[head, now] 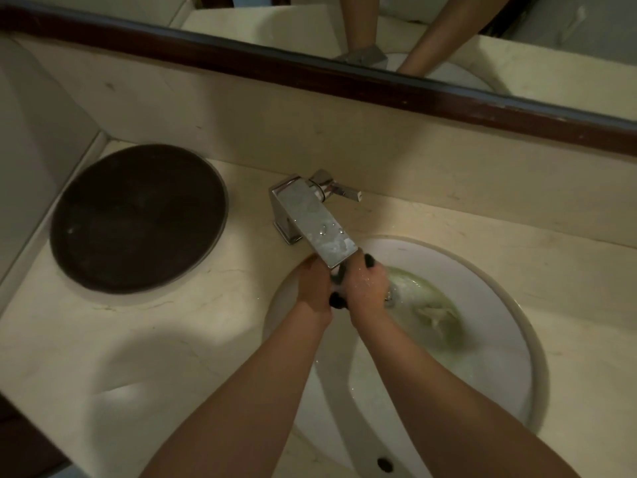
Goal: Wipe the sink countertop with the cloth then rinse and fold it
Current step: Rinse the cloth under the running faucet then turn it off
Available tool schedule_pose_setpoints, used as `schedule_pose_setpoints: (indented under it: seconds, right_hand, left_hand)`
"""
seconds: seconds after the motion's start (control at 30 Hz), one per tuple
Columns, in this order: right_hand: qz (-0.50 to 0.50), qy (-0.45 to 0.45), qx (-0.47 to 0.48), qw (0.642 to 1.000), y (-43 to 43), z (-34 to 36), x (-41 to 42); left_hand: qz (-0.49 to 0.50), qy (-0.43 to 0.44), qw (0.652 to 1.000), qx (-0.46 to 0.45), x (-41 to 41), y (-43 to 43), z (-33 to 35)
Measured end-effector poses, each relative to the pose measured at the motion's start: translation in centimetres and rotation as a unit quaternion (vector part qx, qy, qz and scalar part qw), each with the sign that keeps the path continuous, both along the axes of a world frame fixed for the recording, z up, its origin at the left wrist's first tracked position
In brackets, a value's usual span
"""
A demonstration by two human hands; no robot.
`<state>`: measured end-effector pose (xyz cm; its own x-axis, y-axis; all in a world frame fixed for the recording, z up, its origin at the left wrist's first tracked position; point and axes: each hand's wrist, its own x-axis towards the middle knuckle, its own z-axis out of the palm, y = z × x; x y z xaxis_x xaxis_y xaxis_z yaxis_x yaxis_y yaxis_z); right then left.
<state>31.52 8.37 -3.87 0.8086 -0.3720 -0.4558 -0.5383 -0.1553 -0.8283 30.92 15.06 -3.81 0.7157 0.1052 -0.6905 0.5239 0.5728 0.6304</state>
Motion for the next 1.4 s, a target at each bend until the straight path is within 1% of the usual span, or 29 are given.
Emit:
schedule_pose_setpoints:
  seconds: [0.03,0.07,0.1,0.13,0.17,0.2,0.27,0.33,0.37,0.4,0.43,0.47,0.5,0.53,0.57,0.6,0.63,0.73,0.83,0.87,0.93,1.0,1.1,1.17,1.27,1.33,1.37,1.4]
  right_hand:
    - [0.005,-0.036,-0.003,0.999,-0.2,0.4,-0.1]
    - [0.035,-0.064,-0.010,0.997,-0.5,0.8,0.0]
    - [0.078,-0.087,-0.005,0.993,-1.0,1.0,0.0]
    - [0.115,-0.114,-0.012,0.987,-1.7,1.3,-0.1]
    - [0.134,-0.121,-0.029,0.983,-2.6,1.5,-0.1]
    - [0.142,-0.126,-0.055,0.980,-3.7,1.4,0.0]
    - [0.182,-0.100,-0.127,0.970,-6.2,1.5,0.6]
    - [0.246,-0.029,-0.205,0.947,-7.7,2.0,1.0]
    - [0.282,0.016,-0.241,0.929,-8.0,2.2,1.0]
    - [0.305,0.058,-0.253,0.917,-7.9,2.2,1.0]
    - [0.306,0.102,-0.219,0.921,-7.7,2.6,0.9]
    - [0.273,0.142,-0.131,0.942,-7.5,2.6,0.6]
    - [0.208,0.188,0.013,0.960,-7.0,2.7,0.4]
    - [0.138,0.214,0.161,0.953,-6.4,2.9,0.1]
    - [0.071,0.214,0.270,0.936,-5.5,2.9,-0.3]
    - [0.018,0.198,0.322,0.925,-4.5,2.5,-0.7]
    - [-0.011,0.173,0.324,0.930,-3.2,2.2,-1.1]
    - [-0.020,0.068,0.234,0.970,0.4,2.0,-2.3]
    - [-0.014,0.001,0.189,0.982,0.9,1.0,-2.5]
    - [-0.008,-0.006,0.165,0.986,0.6,0.8,-2.4]
    - [0.014,-0.001,0.096,0.995,0.4,0.4,-2.4]
    - [-0.005,0.020,0.064,0.998,0.7,0.3,-2.4]
    - [-0.063,0.061,0.106,0.991,1.2,1.0,-1.8]
    - [-0.036,0.055,0.097,0.993,1.1,1.1,-1.2]
    - [-0.003,0.044,0.065,0.997,1.1,1.6,-0.7]
    - [-0.007,0.047,0.044,0.998,1.0,1.3,-0.5]
    - [0.011,0.053,0.027,0.998,0.9,1.1,-0.4]
    - [0.027,0.057,0.004,0.998,0.8,1.2,-0.4]
  left_hand:
    - [-0.026,0.022,0.997,-0.071,-0.5,0.1,1.1]
    - [-0.051,0.056,0.990,-0.123,-0.8,0.3,1.5]
    - [-0.074,0.070,0.982,-0.159,-1.0,0.6,2.1]
    - [-0.075,0.066,0.979,-0.176,-1.1,1.0,2.1]
    - [-0.079,0.049,0.982,-0.168,-1.2,1.3,2.1]
    - [-0.088,0.032,0.987,-0.130,-1.1,1.7,1.8]
    - [-0.116,0.036,0.992,0.012,-0.9,2.3,1.4]
    - [-0.138,0.060,0.980,0.132,-0.7,2.7,1.1]
    - [-0.146,0.056,0.974,0.166,-0.7,2.7,1.1]
    - [-0.138,0.045,0.973,0.182,-0.7,2.6,1.2]
    - [-0.119,0.030,0.979,0.165,-0.7,2.4,1.5]
    - [-0.084,0.018,0.990,0.111,-0.8,2.3,1.7]
    - [-0.053,0.001,0.998,0.044,-0.9,2.3,1.9]
    - [-0.029,-0.016,0.999,-0.013,-1.0,2.4,1.7]
    - [-0.019,-0.028,0.998,-0.047,-1.2,2.4,1.5]
    - [-0.018,-0.031,0.998,-0.061,-1.5,2.2,1.2]
    - [-0.027,-0.028,0.998,-0.047,-1.8,1.8,1.0]
    - [0.000,-0.006,1.000,-0.017,-2.1,0.6,0.9]
    - [0.016,-0.007,1.000,-0.006,-2.0,0.4,0.8]
    - [0.033,-0.001,0.999,0.026,-1.9,0.5,0.4]
    - [0.084,0.020,0.990,0.115,-1.7,0.1,0.2]
    - [0.096,0.009,0.984,0.152,-1.0,-0.3,0.2]
    - [0.069,-0.007,0.979,0.193,0.1,-0.7,0.1]
    - [0.073,-0.034,0.977,0.200,0.6,-0.8,0.1]
    - [0.041,-0.090,0.961,0.257,0.6,-0.9,0.8]
    - [0.021,-0.120,0.957,0.264,0.8,-0.8,0.2]
    - [0.021,-0.129,0.960,0.248,0.9,-0.6,-0.2]
    - [0.036,-0.125,0.969,0.211,1.0,-0.5,-0.2]
